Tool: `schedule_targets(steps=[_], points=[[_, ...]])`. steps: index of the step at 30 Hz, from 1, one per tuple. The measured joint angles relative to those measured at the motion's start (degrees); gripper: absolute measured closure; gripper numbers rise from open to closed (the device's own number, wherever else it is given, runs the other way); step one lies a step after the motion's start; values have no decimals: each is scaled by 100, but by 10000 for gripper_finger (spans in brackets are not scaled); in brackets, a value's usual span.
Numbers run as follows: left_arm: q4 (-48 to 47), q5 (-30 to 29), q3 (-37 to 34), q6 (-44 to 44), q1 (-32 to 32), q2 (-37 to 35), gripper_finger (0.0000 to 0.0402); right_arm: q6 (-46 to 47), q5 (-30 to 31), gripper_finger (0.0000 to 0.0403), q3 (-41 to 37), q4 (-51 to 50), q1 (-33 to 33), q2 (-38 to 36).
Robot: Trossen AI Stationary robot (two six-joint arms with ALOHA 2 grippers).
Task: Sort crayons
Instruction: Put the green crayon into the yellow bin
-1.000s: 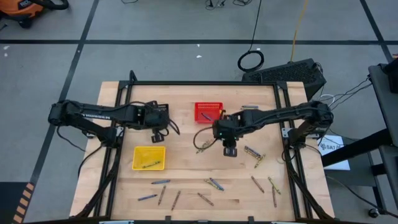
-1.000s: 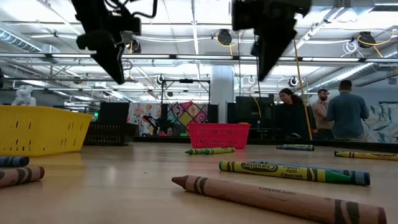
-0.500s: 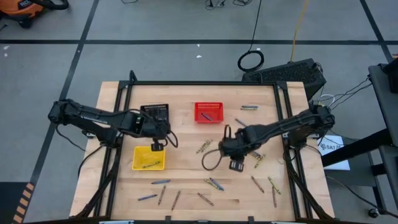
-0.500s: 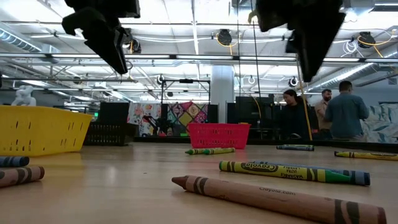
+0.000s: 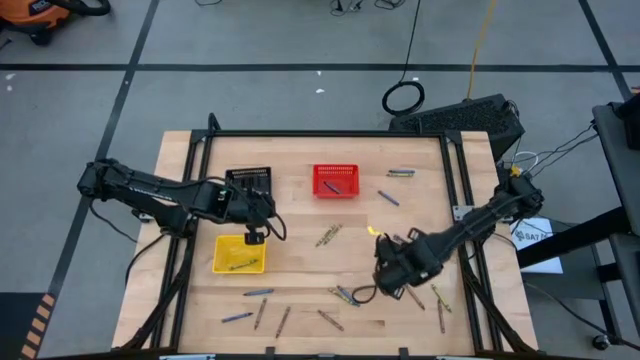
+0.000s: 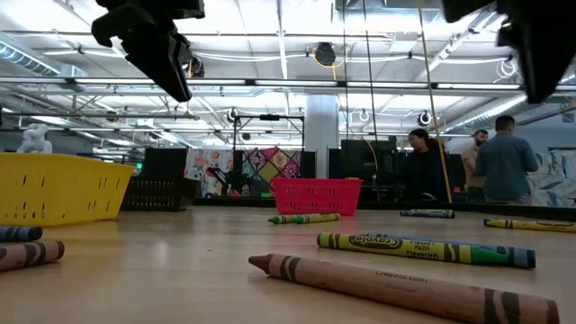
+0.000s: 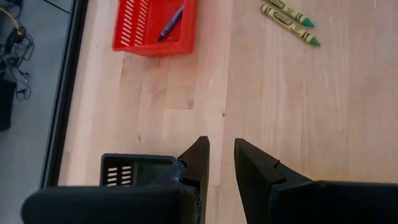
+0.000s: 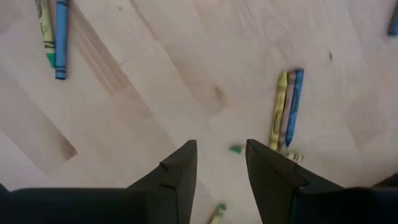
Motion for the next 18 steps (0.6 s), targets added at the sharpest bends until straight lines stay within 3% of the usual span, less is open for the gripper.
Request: schedule_targets(steps=[11,18], points=[[156,-2,0,3,0,0,330,2577,190,277,-636,145,1354,0],[275,-2,2,4,2,0,330,3678,-30,277,-1085,426,1987,0]])
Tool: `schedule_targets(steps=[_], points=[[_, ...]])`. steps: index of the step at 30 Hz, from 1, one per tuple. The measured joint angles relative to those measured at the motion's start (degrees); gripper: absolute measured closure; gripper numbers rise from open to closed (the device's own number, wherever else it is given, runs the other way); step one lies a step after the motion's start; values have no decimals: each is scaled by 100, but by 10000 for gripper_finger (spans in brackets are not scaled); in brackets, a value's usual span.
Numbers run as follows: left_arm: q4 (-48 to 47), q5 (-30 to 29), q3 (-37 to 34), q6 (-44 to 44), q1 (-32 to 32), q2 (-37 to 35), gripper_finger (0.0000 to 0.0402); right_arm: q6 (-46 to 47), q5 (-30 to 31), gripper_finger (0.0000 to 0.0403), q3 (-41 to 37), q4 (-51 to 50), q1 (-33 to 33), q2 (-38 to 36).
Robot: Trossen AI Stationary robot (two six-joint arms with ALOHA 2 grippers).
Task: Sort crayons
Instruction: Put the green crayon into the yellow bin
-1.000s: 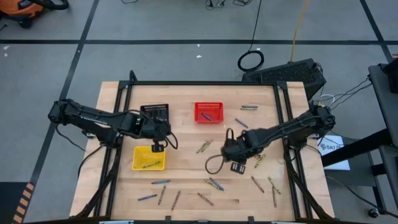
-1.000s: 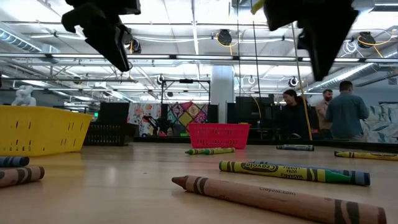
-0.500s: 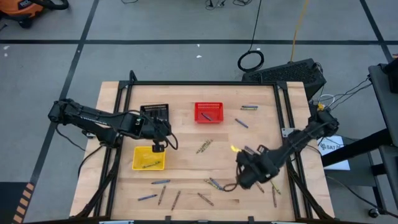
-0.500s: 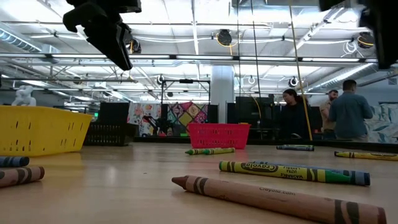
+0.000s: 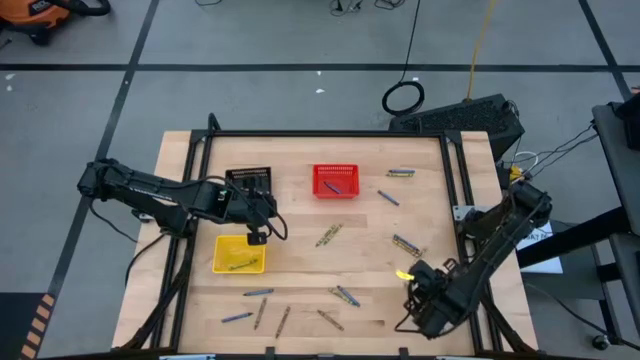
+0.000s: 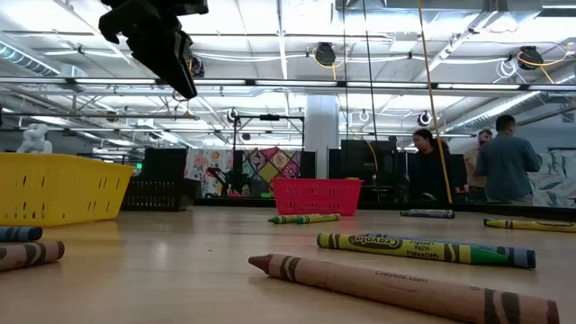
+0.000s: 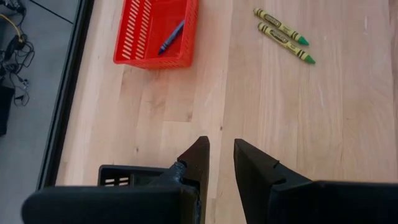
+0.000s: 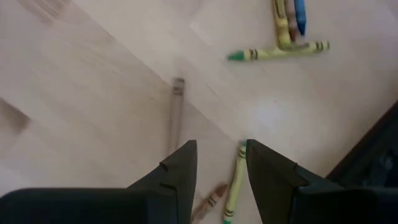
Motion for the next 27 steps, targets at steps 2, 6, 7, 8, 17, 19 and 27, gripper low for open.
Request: schedule_targets(steps=[2,6,7,8,17,19,27], points=[[0,0,0,-4,0,0,330,205,-142,277,-145,93,138,0],[46,0,0,-4,0,0,330,554,-405,277,-464,385,370,0],[67,0,0,-5,0,0,330,626,-407,277,-554,493,422,0],[104,0,-2,-6,0,0,330,698,-413,277,-648,611,467,0],[133,2,0,-8,0,0,330,1205,-545,277,-1260,1275,703,0],[133,2,0,-9,0,0,330,1258,-542,277,-1339,1356,733,0],[133,4,0,-32,0,0,330,1257,-541,277,-1646,1862,751,-1]])
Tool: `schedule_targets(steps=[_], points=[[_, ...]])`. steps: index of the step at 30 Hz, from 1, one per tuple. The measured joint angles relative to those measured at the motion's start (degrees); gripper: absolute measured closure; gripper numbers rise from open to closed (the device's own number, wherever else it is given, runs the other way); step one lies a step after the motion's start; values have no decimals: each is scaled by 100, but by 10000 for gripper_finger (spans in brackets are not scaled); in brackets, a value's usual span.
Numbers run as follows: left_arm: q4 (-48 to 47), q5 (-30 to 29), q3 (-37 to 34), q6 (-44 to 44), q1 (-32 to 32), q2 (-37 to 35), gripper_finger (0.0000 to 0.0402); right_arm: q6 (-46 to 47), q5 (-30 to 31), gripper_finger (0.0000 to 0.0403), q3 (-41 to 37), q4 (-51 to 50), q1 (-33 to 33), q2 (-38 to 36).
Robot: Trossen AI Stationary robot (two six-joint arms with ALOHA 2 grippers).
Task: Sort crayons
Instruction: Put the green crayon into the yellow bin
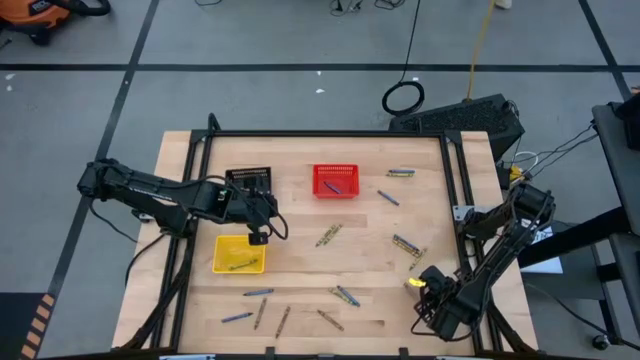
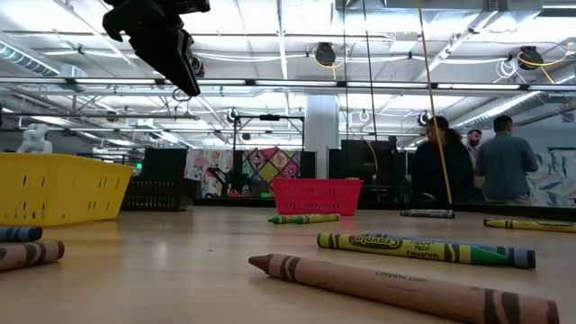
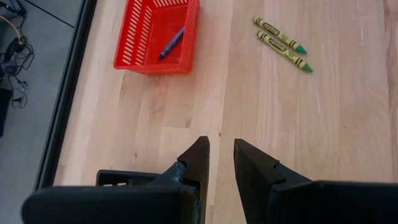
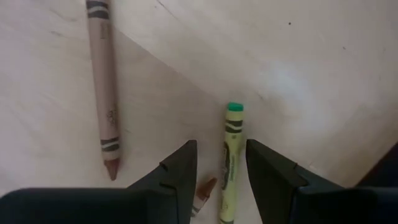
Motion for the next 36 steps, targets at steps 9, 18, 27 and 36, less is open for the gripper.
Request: schedule_targets(steps=[9,18,27,36], points=[[0,2,0,-7,0,0,330,175,5,324,-215,32,0,-18],[0,7,0,-7,0,0,330,602,5,394,-356,-163,0,-8],[39,18,0,-78,0,0,330,616,212,400,-357,-102,2,-201],[322,42,0,-113,0,0,330,661,2133,402,-377,-532,0,-943]])
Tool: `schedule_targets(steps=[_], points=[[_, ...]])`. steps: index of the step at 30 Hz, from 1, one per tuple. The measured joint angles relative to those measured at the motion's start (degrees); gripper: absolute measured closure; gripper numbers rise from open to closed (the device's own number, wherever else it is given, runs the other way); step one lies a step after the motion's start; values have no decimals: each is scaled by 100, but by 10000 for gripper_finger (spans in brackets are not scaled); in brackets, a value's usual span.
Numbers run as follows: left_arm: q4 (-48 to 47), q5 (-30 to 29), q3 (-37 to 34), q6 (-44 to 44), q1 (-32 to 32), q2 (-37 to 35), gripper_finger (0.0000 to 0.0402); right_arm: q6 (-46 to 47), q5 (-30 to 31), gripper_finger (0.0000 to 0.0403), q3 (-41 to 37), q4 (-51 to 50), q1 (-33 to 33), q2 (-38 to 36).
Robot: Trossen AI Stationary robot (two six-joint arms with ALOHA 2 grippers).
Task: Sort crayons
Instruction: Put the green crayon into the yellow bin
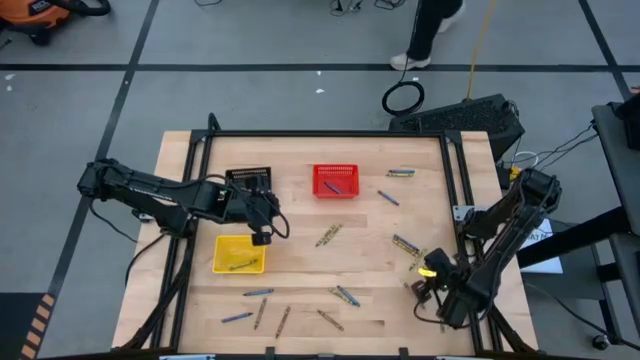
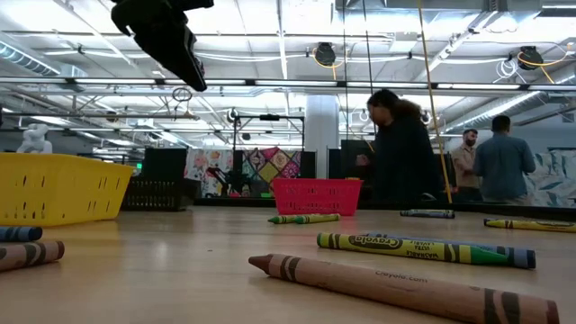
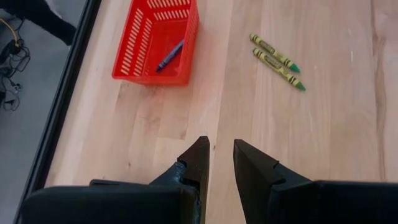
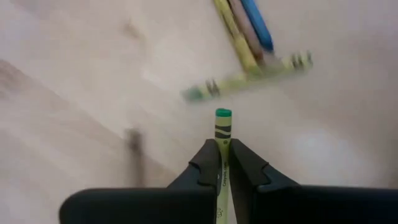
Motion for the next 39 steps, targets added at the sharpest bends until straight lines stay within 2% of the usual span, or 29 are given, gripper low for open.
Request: schedule_targets(steps=[12,20,22,27,32,39], points=[[1024,647,-2,159,0,0,330,-784,2189,402,9,21,-123,-834],[1679,1061,-4,290,38,13,330,-2666,4393,403,13,687,-414,-1292],[1777,1174,-4,292,65,70,330,-3226,4725,403,15,922,-522,-1351],[1838,1372,-5,298,101,242,330,-4456,4844,403,15,1628,-883,-1423],[2014,1678,-9,467,155,620,330,-6160,4797,403,16,2880,-1284,-1424],[3045,1783,-9,556,170,1151,330,-8437,4301,403,20,4587,-1770,-1425]])
